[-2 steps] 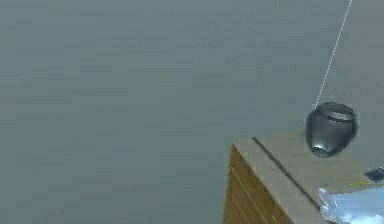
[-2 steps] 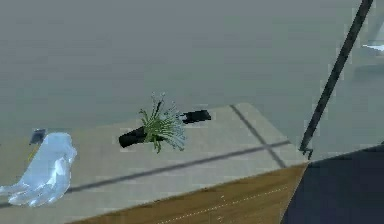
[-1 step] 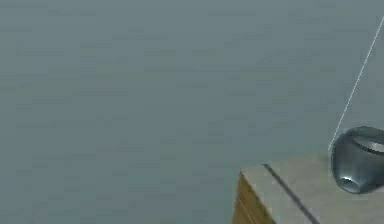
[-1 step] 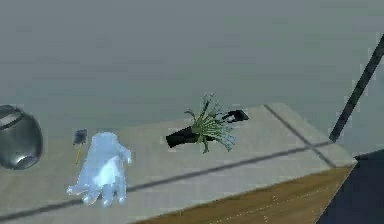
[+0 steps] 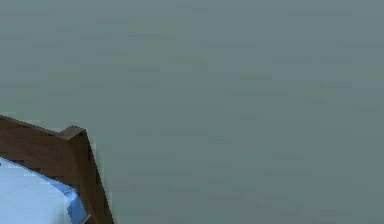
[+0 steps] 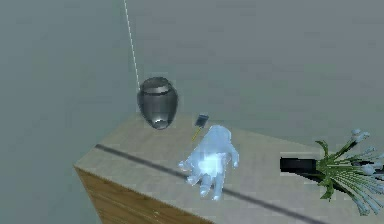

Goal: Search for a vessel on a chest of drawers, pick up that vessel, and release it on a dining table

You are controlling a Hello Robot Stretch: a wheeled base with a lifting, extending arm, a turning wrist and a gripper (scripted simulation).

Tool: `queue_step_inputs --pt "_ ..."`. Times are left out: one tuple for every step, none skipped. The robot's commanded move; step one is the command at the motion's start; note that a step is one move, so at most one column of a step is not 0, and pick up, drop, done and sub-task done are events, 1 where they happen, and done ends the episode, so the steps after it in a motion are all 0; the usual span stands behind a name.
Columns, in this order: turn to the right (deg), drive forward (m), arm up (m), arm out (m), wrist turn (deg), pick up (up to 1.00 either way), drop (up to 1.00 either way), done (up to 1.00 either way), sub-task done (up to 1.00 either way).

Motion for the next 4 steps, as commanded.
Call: queue_step_inputs --pt "0.0 0.00 0.50 0.00 0.0 0.00 0.00 0.00 0.00" --pt "0.0 0.00 0.38 0.00 0.0 0.00 0.00 0.00 0.00" --pt "0.0 0.00 0.00 0.48 0.0 0.00 0.00 0.00 0.00" --pt "0.0 0.00 0.00 0.00 45.0 0.00 0.00 0.00 0.00"
